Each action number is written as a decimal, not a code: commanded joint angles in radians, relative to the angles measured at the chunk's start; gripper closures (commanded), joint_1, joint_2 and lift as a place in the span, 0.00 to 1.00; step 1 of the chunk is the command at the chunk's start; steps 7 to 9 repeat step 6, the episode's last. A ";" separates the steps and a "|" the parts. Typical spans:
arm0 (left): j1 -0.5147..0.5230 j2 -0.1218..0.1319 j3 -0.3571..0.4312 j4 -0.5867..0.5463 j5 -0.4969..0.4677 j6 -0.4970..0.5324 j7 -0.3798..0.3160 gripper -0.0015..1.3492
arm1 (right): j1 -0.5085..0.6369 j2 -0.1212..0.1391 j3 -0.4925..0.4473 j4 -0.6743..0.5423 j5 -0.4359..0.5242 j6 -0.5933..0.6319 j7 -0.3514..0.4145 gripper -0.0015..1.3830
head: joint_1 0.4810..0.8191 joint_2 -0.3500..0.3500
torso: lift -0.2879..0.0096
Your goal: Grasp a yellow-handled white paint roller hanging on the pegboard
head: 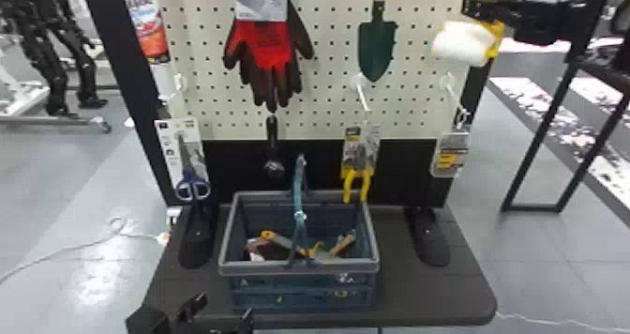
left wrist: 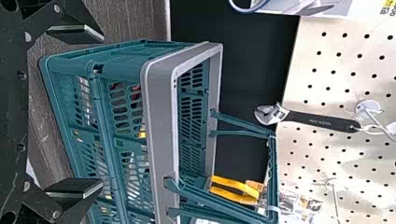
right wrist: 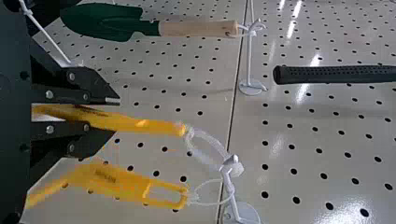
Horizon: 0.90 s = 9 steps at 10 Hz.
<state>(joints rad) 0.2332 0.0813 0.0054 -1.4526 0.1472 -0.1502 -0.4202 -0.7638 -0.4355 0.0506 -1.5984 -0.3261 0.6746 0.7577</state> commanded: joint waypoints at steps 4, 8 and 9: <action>0.006 0.000 -0.001 0.000 0.000 0.000 0.000 0.16 | 0.004 0.006 -0.002 0.006 -0.007 -0.018 0.002 0.90 | 0.20 0.50 | 0.63; 0.006 -0.002 -0.001 0.000 0.000 0.000 0.000 0.16 | 0.006 0.009 -0.003 0.006 -0.010 -0.020 0.002 0.90 | 0.20 0.50 | 0.63; 0.006 -0.002 -0.001 0.000 0.000 0.000 0.000 0.16 | 0.006 0.009 -0.003 0.006 -0.010 -0.020 0.002 0.90 | 0.20 0.50 | 0.63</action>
